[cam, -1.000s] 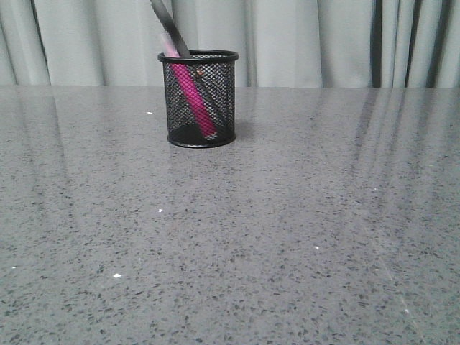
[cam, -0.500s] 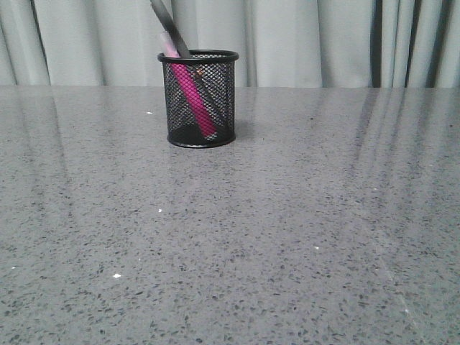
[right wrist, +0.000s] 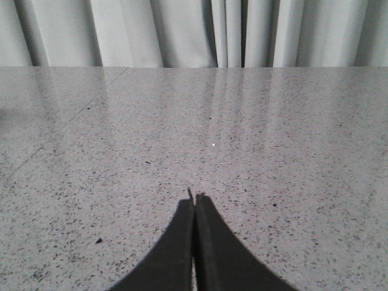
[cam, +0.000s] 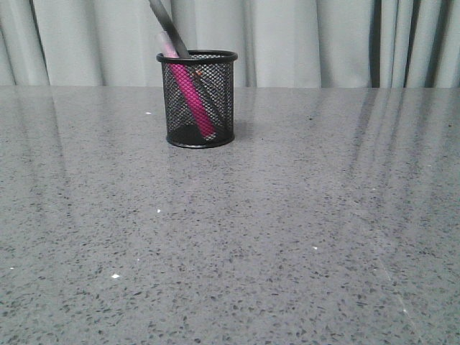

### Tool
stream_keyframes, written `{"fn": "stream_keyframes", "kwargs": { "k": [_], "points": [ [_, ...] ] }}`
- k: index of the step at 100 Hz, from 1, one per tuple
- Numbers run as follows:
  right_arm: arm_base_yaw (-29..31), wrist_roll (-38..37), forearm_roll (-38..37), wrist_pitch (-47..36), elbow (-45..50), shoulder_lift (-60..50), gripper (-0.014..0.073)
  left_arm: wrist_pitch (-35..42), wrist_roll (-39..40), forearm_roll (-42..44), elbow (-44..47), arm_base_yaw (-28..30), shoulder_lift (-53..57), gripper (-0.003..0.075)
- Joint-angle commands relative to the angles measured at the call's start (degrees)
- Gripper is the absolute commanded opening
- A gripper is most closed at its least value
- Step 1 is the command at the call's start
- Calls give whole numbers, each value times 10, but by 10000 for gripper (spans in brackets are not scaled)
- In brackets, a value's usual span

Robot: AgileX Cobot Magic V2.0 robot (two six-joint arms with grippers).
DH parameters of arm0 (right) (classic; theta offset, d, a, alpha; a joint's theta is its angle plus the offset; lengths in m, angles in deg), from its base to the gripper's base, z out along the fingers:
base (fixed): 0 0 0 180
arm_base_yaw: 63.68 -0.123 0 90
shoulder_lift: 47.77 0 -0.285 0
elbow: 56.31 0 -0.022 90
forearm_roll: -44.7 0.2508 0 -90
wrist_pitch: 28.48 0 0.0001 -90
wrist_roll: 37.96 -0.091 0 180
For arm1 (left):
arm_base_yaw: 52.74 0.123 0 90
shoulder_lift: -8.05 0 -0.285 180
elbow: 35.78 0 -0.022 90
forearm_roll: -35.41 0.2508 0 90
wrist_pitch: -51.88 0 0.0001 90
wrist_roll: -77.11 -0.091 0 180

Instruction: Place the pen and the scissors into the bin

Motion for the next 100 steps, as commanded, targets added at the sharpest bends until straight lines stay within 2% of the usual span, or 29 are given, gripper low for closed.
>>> {"fn": "stream_keyframes", "kwargs": {
  "k": [1, 19, 100],
  "points": [
    [12, 12, 12, -52, 9, -13, -68, 44, 5, -2, 12, -4, 15, -22],
    [30, 12, 14, -53, 9, -13, -68, 44, 5, -2, 12, -4, 15, -22],
    [30, 12, 4, -36, 10, -13, -68, 44, 5, -2, 12, -4, 15, -22]
  ]
}}
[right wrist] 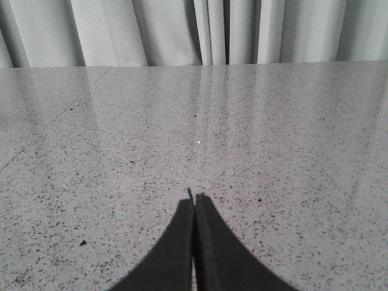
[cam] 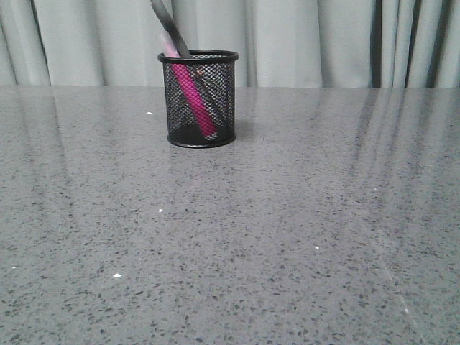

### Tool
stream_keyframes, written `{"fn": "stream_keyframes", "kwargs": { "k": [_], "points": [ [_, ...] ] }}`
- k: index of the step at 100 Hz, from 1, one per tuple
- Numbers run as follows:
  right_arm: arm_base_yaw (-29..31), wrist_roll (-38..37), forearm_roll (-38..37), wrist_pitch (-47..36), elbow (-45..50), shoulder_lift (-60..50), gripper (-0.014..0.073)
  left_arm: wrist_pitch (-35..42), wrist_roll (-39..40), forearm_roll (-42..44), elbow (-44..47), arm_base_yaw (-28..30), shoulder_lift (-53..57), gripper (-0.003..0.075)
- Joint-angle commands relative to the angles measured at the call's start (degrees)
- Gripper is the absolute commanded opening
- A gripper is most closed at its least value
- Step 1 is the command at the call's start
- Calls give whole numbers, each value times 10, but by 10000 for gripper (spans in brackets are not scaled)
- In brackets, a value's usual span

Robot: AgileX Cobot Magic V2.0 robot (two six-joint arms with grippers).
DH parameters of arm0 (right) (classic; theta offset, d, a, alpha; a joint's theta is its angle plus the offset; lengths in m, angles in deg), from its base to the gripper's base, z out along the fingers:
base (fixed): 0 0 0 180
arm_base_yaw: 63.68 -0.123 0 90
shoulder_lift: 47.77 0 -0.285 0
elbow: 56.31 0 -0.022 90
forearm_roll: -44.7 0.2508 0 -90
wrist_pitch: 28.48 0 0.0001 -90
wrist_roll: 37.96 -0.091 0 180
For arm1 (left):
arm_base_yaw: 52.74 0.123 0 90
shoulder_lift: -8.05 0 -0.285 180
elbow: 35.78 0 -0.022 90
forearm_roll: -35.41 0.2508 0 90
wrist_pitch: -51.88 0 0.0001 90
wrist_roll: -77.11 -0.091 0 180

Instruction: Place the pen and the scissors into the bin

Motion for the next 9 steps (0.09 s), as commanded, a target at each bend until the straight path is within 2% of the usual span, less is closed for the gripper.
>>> {"fn": "stream_keyframes", "kwargs": {
  "k": [1, 9],
  "points": [
    [4, 3, -8, -39, 10, -13, -68, 44, 5, -2, 12, -4, 15, -22],
    [4, 3, -8, -39, 10, -13, -68, 44, 5, -2, 12, -4, 15, -22]
  ]
}}
